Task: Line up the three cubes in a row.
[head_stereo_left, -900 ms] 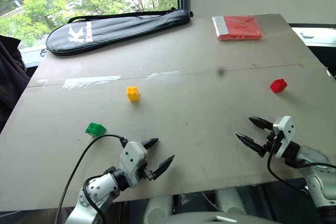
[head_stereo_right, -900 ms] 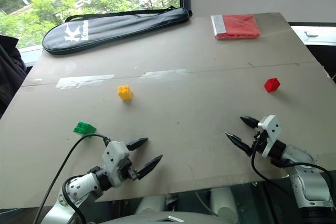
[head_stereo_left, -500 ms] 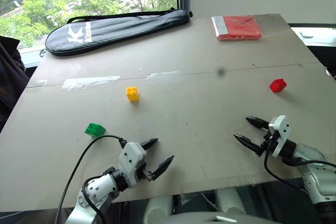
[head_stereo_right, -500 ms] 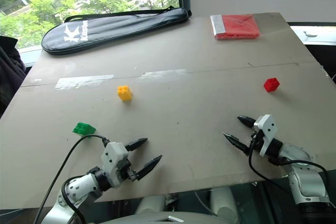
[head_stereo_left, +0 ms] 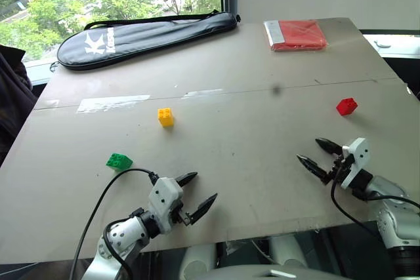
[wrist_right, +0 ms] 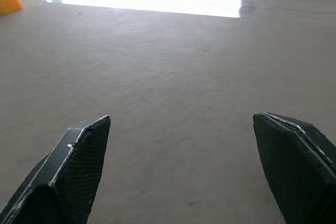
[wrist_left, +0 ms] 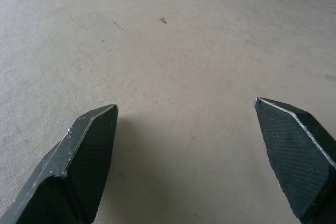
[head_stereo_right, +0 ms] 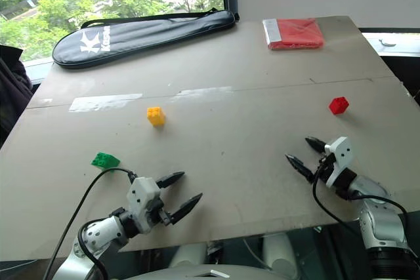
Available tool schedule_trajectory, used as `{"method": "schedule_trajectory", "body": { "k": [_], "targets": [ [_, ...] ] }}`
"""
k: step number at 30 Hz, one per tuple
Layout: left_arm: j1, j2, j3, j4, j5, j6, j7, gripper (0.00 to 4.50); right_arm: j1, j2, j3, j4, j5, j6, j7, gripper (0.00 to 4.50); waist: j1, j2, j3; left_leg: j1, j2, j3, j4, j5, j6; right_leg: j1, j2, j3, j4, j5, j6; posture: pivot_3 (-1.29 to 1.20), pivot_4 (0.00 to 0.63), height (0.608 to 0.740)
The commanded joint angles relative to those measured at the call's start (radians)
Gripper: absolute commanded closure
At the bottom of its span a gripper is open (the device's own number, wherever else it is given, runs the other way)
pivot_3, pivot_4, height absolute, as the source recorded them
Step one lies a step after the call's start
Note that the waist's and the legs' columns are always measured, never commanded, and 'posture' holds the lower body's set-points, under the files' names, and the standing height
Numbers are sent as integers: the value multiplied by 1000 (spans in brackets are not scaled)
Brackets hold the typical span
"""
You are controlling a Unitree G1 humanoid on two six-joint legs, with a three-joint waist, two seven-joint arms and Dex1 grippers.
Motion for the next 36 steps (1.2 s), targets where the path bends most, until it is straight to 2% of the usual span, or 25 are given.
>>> {"method": "schedule_trajectory", "body": {
  "k": [1,4,9,16,24,27,30,31,32,36],
  "targets": [
    [-74,35,-2,-98,-84,89,-45,240,-89,-22,-112,56,14,24,-122,0,2,0,0,-1,0,-1,1,0,0,0,0,0,0,0,0,0,150,740],
    [-144,71,-5,-162,-160,169,-89,240,-179,-40,-152,144,-17,47,-221,0,0,-1,0,-1,0,-1,1,0,0,0,0,0,0,2,-4,0,150,740],
    [-287,106,-32,-212,-202,267,-117,240,-363,-67,-141,323,-59,64,-276,0,-6,0,1,-1,-1,2,1,0,0,0,1,4,0,5,-1,0,150,740],
    [-476,120,-52,-236,-216,362,-108,240,-556,-108,-81,578,-95,82,-160,0,-5,0,2,0,-2,3,0,0,0,0,1,7,0,5,0,0,150,740],
    [-522,126,-52,-259,-237,434,-98,240,-595,-107,-46,727,-154,44,-149,0,-5,0,3,-2,-2,3,-1,0,0,0,1,7,-2,5,1,0,150,740],
    [-521,128,-51,-268,-241,448,-92,218,-592,-104,-47,735,-158,16,-146,818,-5,-1,3,-2,-2,3,-1,0,0,0,1,8,-2,5,1,0,150,740],
    [-514,130,-46,-276,-241,460,-90,218,-585,-103,-43,731,-162,4,-135,2251,-5,-1,3,-1,-2,3,-1,0,0,0,1,8,-2,5,1,0,150,740],
    [-511,130,-45,-277,-240,460,-89,218,-583,-104,-39,729,-166,-2,-129,2876,-5,-1,3,-1,-2,3,-1,0,0,0,1,8,-2,5,1,0,150,740],
    [-507,133,-44,-276,-237,459,-90,218,-577,-105,-31,720,-173,-9,-116,3171,-5,-1,3,-1,-2,3,-1,0,0,0,1,8,-1,5,1,0,150,740],
    [-491,143,-30,-271,-227,447,-93,218,-534,-104,19,632,-180,-51,11,3168,-7,-1,3,-1,-2,4,-1,0,0,0,1,9,-1,5,1,0,150,740]
  ]
}}
